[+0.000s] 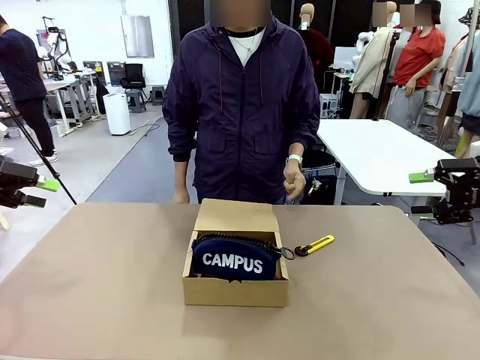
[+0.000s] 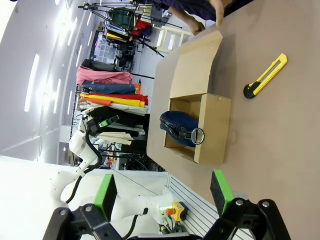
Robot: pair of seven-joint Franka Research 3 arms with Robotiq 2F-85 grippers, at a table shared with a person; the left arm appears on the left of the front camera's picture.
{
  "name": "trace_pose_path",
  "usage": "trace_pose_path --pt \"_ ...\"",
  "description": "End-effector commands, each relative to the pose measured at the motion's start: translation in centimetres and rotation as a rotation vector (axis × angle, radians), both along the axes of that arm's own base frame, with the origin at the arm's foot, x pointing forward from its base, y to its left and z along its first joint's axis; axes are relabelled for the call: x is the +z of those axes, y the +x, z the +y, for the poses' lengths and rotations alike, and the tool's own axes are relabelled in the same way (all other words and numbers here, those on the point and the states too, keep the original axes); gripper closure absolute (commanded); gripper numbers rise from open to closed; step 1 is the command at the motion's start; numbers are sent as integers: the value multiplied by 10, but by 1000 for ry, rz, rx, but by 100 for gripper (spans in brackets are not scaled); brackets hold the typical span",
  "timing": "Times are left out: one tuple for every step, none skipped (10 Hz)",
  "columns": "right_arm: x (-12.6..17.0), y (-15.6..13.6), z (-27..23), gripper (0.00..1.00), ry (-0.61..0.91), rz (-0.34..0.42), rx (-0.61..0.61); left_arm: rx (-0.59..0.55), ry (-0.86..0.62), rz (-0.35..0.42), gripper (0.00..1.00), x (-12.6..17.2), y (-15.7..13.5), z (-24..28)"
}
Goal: Pack the items into the box.
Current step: Pick up the item indicated by the person and place it inside the Mailer Box.
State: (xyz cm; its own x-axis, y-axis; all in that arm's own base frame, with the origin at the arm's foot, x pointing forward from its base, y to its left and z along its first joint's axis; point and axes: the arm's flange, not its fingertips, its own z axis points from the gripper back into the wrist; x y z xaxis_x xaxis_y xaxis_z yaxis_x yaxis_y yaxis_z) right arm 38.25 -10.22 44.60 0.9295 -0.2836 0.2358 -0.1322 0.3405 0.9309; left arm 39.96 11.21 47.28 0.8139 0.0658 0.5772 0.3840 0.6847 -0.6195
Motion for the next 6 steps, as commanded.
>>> trace_pose_path --pt "2 0 -2 0 -5 -5 12 -1 -5 10 0 2 -2 2" --pt "2 0 -2 0 -5 -5 12 -1 -5 10 0 2 -2 2" --pt "2 0 -2 0 -5 -5 12 -1 -5 10 0 2 -2 2" --pt "2 0 -2 0 -5 -5 12 -1 -5 10 0 2 -2 2" --pt "2 0 -2 0 -5 -5 12 -1 -5 10 0 2 -2 2" --pt "2 0 -2 0 -5 -5 12 -1 -5 10 0 2 -2 2"
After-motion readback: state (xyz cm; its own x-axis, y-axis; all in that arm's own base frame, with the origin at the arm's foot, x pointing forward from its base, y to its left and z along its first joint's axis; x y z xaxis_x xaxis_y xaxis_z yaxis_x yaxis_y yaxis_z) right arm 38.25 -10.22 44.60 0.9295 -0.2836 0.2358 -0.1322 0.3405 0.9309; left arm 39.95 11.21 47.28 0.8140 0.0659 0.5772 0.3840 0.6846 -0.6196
